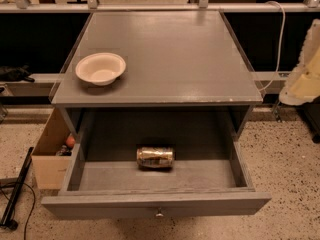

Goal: Pick orange can from top drawer and place on counter

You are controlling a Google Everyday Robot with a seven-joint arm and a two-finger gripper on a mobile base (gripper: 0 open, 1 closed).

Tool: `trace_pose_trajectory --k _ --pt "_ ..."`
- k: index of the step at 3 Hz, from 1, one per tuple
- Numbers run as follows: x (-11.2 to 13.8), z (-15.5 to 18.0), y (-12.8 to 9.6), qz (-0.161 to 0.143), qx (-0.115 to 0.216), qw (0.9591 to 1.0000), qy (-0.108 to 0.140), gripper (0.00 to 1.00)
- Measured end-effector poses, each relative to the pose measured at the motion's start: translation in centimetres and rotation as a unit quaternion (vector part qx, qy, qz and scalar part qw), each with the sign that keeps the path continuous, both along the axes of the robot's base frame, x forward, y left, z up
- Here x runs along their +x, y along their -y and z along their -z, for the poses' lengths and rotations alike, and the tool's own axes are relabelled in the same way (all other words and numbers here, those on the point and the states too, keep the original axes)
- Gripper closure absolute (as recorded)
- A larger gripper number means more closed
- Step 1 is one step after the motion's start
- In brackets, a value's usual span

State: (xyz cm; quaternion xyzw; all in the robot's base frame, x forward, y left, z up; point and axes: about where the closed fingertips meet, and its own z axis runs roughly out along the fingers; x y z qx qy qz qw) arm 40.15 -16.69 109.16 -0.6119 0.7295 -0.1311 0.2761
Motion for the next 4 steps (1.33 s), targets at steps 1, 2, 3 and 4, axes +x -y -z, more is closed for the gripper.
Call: trace_pose_trajectory --k 1,2,3,4 --pt "0.0 0.0 0.0 0.0 0.0 1.0 0.0 0.0" --pt "0.0 0.0 0.0 0.0 0.0 1.0 0.0 0.0" --pt "-0.8 1.2 -0.8 0.023 0.053 0.9983 0.004 0.0" --pt "-1.1 2.9 -2.1 0.039 0.113 0.9928 0.005 0.0"
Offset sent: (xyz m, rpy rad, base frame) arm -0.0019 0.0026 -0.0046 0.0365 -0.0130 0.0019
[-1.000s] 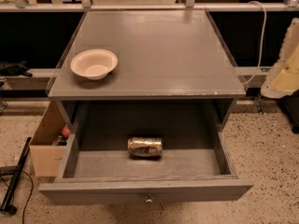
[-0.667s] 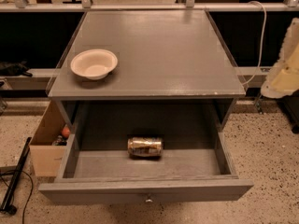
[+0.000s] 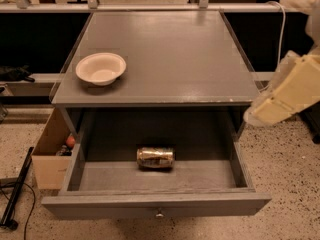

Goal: Pick orange can from top drawer and place on counter

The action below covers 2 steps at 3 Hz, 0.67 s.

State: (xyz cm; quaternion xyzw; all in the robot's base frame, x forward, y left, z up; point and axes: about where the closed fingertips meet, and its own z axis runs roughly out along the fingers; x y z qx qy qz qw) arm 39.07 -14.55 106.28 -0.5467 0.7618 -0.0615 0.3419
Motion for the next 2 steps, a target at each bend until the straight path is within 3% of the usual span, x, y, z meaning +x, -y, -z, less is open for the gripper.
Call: trace_pose_trajectory --k 2 --pt "-0.1 2.2 -2.8 0.008 0.064 0.9979 0.008 0.0"
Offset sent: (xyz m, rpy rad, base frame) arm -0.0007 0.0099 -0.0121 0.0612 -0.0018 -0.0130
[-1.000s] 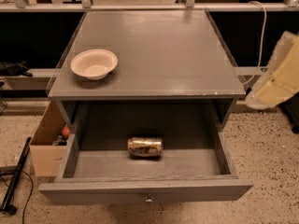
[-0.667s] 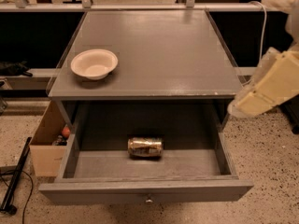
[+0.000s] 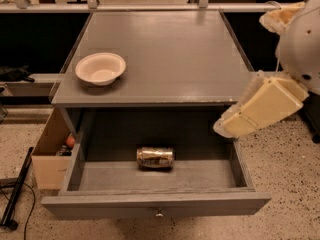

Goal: Pick orange can from top drawer and place on counter

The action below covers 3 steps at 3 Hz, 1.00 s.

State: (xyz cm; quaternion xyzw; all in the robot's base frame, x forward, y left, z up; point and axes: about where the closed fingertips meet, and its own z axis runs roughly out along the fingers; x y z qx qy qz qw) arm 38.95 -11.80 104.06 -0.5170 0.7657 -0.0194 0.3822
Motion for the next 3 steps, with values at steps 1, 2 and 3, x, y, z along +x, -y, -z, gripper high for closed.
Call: trace_pose_trajectory --k 1,2,3 --pt "-0.1 -0.1 0.0 0.0 0.0 1.0 0.001 0.0" --pt "0.3 1.5 0.0 -0.003 0.01 0.9999 0.005 0.0" --pt "1.3 5.3 1.0 -0.001 0.02 0.9998 -0.005 0.0"
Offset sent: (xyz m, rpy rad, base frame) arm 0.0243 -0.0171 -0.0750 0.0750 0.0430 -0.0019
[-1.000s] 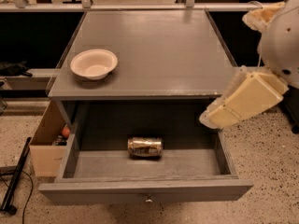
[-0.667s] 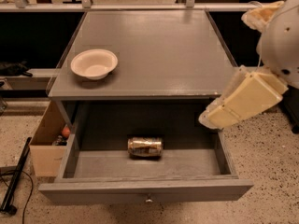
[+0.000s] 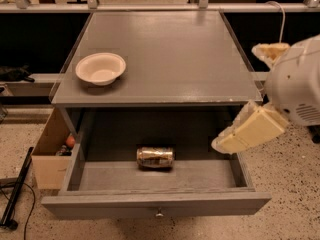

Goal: Pick orange can from top drawer and place on counter

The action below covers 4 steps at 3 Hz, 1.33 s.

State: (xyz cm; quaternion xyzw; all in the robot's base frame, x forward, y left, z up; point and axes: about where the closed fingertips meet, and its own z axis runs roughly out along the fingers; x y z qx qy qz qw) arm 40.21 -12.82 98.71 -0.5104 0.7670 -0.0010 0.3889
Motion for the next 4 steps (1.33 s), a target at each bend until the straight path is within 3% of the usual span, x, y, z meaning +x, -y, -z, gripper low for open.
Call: trace_pose_trajectory --k 1,2,3,4 --pt "1.1 3.7 1.2 -0.009 -0.003 0.9999 -0.012 0.0" --pt "3.0 7.9 3.1 -0.038 -0.025 0.9988 -0.02 0.0" --pt "3.9 8.9 2.5 -0.041 -0.027 0.9986 -0.02 0.0" --pt "5.1 12.4 1.9 -0.049 -0.016 0.9985 -0.02 0.0"
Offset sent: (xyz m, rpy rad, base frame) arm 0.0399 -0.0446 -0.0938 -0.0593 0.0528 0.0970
